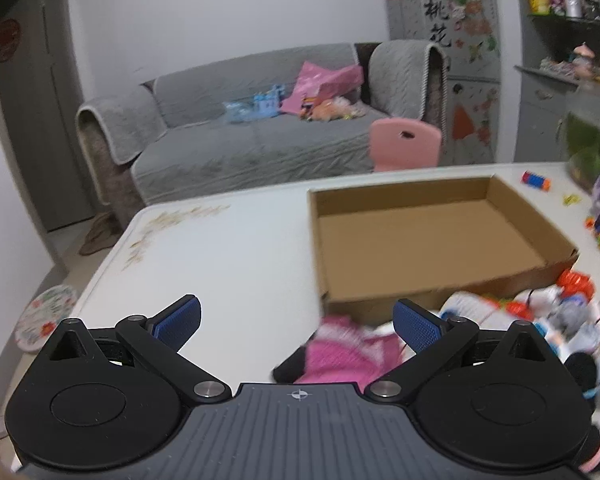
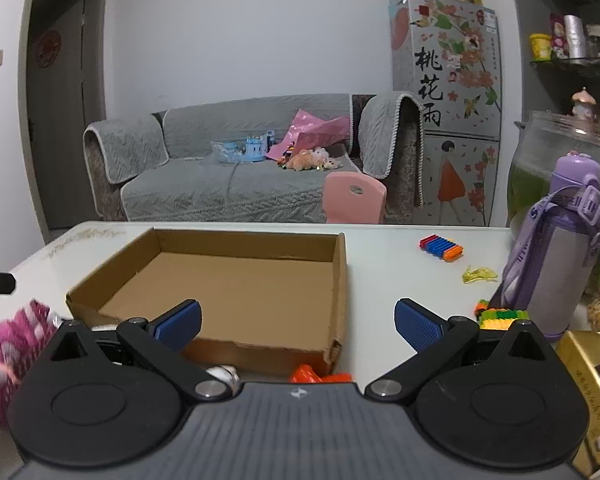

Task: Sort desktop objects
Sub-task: 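Reach the left gripper toward the pink fuzzy sock and close on it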

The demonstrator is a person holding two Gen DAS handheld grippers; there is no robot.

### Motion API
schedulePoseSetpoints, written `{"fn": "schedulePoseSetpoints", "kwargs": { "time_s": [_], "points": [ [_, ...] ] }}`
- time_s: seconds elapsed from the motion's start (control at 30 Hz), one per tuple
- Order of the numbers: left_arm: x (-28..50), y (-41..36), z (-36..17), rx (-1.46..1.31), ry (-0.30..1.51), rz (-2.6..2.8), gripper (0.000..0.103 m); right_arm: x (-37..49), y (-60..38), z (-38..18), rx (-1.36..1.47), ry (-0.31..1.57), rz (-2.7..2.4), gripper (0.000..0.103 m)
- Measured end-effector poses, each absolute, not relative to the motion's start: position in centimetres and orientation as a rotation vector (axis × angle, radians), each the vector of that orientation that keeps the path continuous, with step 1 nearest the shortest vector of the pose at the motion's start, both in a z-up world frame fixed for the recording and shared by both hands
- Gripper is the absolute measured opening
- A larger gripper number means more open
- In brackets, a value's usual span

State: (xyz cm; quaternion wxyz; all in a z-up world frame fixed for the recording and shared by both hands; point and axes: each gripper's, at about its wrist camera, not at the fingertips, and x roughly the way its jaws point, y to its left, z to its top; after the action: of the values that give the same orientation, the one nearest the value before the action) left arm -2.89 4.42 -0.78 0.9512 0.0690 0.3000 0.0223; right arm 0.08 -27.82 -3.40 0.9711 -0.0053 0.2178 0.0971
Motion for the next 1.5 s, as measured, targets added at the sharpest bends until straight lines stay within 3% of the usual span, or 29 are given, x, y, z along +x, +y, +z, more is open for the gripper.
{"fn": "schedulePoseSetpoints", "kwargs": {
  "time_s": [0.43, 0.87, 1.5],
  "points": [
    [-4.0, 4.5, -3.7, 0.156, 0.728, 0.013, 0.102, 0.1, -31.7, -5.0, 0.002, 0.48, 0.186, 0.103],
    [-2.4, 4.8, -6.1, 0.109, 0.832, -0.024, 0.102, 0.9, -29.5, -8.2, -0.141, 0.606, 0.204, 0.103],
    [-0.6, 4.2, -8.4, 0.099, 0.985, -0.083, 0.102, 1.5, -29.8, -9.9, -0.132, 0.701, 0.176, 0.102]
  ]
}}
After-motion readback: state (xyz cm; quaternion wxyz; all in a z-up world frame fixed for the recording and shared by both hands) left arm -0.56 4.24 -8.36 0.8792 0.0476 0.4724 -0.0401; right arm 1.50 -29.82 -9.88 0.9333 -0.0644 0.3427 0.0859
